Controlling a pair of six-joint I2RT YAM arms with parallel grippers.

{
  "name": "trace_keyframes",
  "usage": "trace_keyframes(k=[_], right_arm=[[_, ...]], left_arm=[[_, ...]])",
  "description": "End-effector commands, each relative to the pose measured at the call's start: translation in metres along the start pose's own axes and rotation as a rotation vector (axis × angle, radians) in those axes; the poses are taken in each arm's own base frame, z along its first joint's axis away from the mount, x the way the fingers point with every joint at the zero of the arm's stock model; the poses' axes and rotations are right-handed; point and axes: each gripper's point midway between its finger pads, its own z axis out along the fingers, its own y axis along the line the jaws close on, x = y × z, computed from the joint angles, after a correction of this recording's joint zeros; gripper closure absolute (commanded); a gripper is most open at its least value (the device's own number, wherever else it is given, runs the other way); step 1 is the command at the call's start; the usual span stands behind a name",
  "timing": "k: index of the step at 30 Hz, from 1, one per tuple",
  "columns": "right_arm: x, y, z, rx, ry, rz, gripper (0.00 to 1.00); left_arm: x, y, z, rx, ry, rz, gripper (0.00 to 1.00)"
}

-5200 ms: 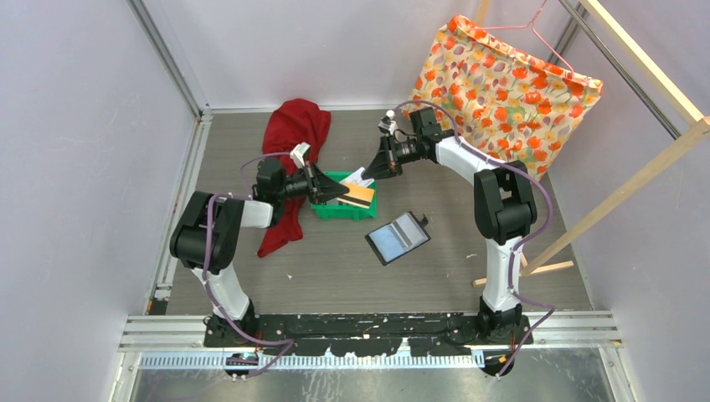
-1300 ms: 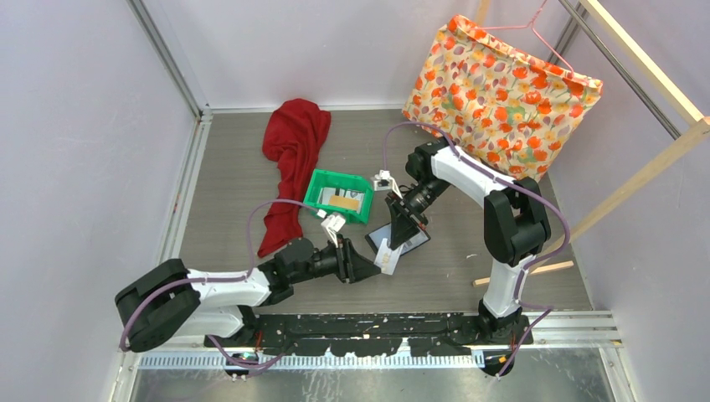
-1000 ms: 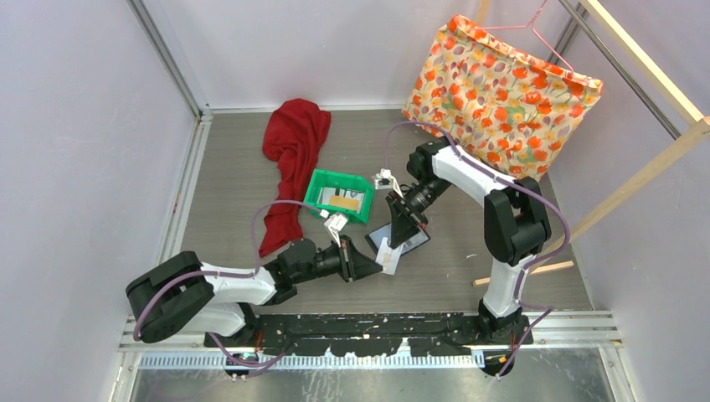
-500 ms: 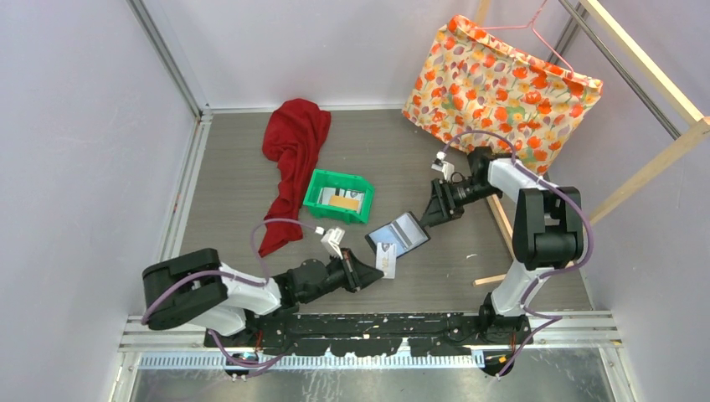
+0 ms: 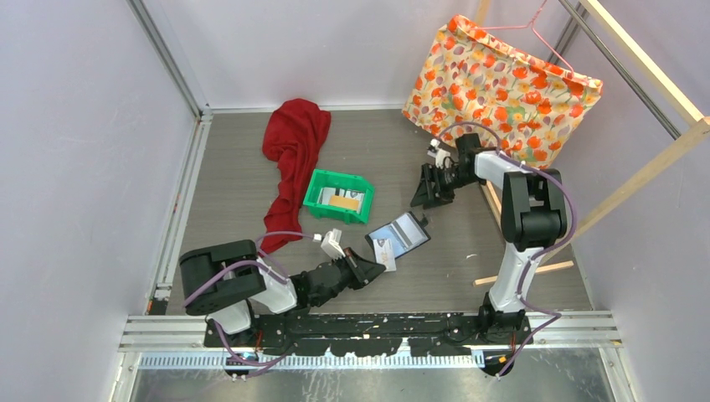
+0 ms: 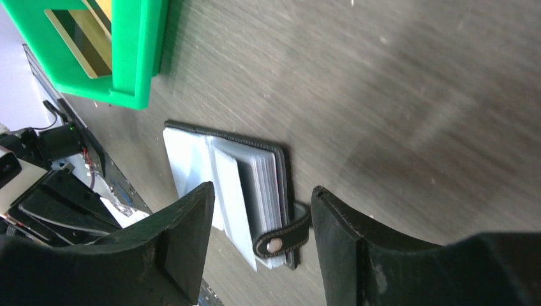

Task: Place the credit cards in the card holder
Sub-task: Insert the credit card into the card holder.

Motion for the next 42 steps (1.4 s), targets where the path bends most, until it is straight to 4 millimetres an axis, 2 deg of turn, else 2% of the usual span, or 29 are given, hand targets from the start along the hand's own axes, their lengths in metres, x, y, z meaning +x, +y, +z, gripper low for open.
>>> trace_keyframes(k=[1, 7, 15, 19, 22, 35, 42], right_arm=[[-0.021, 0.011, 0.012, -0.028, -0.005, -0.083, 0.39], [0.003, 0.017, 0.024, -0.065, 0.097, -0.069, 0.46], [0.043, 0.024, 0.021, -0.063, 0.201, -0.098, 0.53], [0.055, 0.033, 0.02, -0.049, 0.22, -0.113, 0.55], [0.059, 0.034, 0.021, -0.041, 0.229, -0.099, 0.57], [0.064, 0.036, 0.031, -0.044, 0.264, -0.109, 0.57], [0.066, 0.037, 0.033, -0.045, 0.278, -0.125, 0.57]], left_arm=[[-0.012, -0.015, 0.005, 0.039, -0.068, -0.092, 1.0], [-0.011, -0.009, 0.005, 0.02, -0.073, -0.138, 1.0], [-0.012, -0.005, 0.007, 0.023, -0.099, -0.178, 1.0], [-0.007, -0.001, 0.013, 0.029, -0.097, -0.181, 1.0], [-0.005, 0.002, 0.015, 0.042, -0.099, -0.197, 1.0], [-0.011, 0.015, 0.001, 0.029, -0.104, -0.147, 1.0], [-0.015, 0.013, 0.007, 0.047, -0.058, -0.166, 1.0]])
